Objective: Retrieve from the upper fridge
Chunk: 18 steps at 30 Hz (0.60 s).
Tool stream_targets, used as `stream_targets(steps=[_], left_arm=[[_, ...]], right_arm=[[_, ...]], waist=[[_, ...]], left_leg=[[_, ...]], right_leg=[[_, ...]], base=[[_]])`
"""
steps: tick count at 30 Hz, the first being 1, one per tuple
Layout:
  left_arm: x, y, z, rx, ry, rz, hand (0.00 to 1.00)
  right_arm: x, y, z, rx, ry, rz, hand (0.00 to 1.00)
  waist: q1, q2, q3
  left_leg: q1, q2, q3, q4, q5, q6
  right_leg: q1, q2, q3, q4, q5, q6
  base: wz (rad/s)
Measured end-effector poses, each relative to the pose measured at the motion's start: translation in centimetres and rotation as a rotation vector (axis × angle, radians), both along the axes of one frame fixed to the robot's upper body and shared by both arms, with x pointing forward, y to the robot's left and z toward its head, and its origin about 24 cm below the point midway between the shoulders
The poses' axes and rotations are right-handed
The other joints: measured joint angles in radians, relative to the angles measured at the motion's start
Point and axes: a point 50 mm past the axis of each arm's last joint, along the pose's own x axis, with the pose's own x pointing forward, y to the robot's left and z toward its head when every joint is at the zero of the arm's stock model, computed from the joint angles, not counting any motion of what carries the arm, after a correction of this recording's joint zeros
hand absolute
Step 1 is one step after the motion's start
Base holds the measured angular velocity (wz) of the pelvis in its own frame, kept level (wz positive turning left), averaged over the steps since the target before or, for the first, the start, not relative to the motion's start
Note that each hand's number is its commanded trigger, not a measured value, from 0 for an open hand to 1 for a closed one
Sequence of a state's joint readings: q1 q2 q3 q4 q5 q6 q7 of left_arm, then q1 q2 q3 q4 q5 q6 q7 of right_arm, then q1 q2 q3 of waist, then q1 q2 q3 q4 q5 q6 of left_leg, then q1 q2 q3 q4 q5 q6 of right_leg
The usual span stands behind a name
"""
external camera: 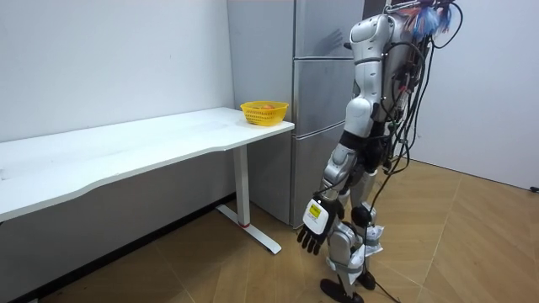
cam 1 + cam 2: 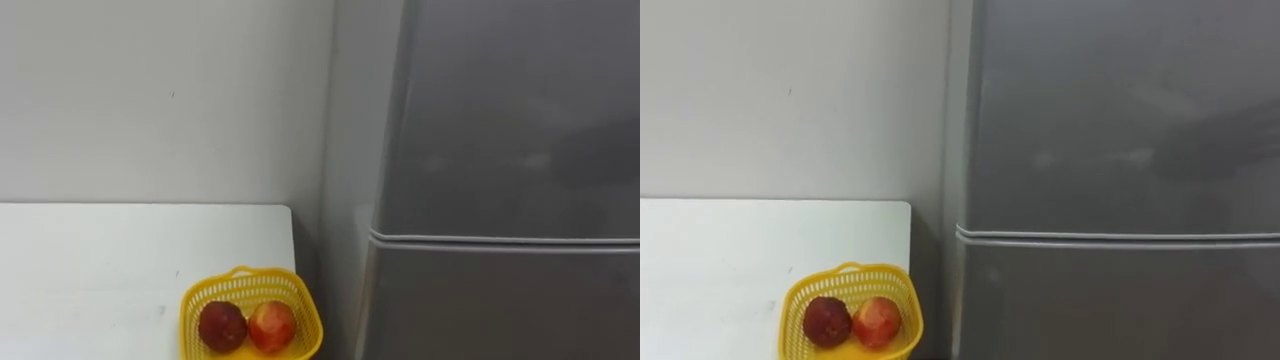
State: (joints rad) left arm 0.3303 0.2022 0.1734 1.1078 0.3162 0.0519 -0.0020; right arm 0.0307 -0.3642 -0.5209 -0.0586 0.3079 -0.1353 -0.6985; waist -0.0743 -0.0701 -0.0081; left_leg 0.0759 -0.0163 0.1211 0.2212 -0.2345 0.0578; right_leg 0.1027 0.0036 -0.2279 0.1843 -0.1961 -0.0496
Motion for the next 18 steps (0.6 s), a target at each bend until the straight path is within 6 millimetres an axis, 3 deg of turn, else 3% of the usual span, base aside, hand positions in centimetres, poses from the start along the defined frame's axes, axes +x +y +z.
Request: stream_targets(steps=[5, 7, 18], left_arm=[[0.4, -0.3, -0.2, -0.008, 0.017, -0.019, 0.00], [1.0, -0.4, -0.1, -0.006, 0.002, -0.034, 0.00], [0.9, -0.7, -0.2, 0.005, 0.015, -0.030, 0.00]], right_arm=[[-1.8, -1.6, -3.1, 0.118, 0.070, -0.217, 0.00], [-2.4, -1.9, -5.3, 0.202, 0.123, -0.294, 0.00], [-8.0, -1.0, -15.7, 0.549, 0.440, -0.490, 0.00]], waist=[[-0.015, 0.019, -0.0018], [-0.022, 0.026, -0.0021], [-0.030, 0.032, -0.0035]], left_leg=[[0.000, -0.001, 0.000, -0.007, 0.000, 0.000], [-0.001, -0.001, 0.000, -0.009, 0.000, 0.000], [-0.001, -0.005, -0.001, -0.015, 0.004, -0.001]], right_leg=[[-0.001, 0.002, 0.002, -0.001, 0.000, 0.000], [-0.004, 0.003, 0.003, -0.003, 0.000, 0.000], [-0.005, 0.001, 0.005, -0.009, -0.005, 0.002]], base=[[-0.01], [0.00], [0.01]])
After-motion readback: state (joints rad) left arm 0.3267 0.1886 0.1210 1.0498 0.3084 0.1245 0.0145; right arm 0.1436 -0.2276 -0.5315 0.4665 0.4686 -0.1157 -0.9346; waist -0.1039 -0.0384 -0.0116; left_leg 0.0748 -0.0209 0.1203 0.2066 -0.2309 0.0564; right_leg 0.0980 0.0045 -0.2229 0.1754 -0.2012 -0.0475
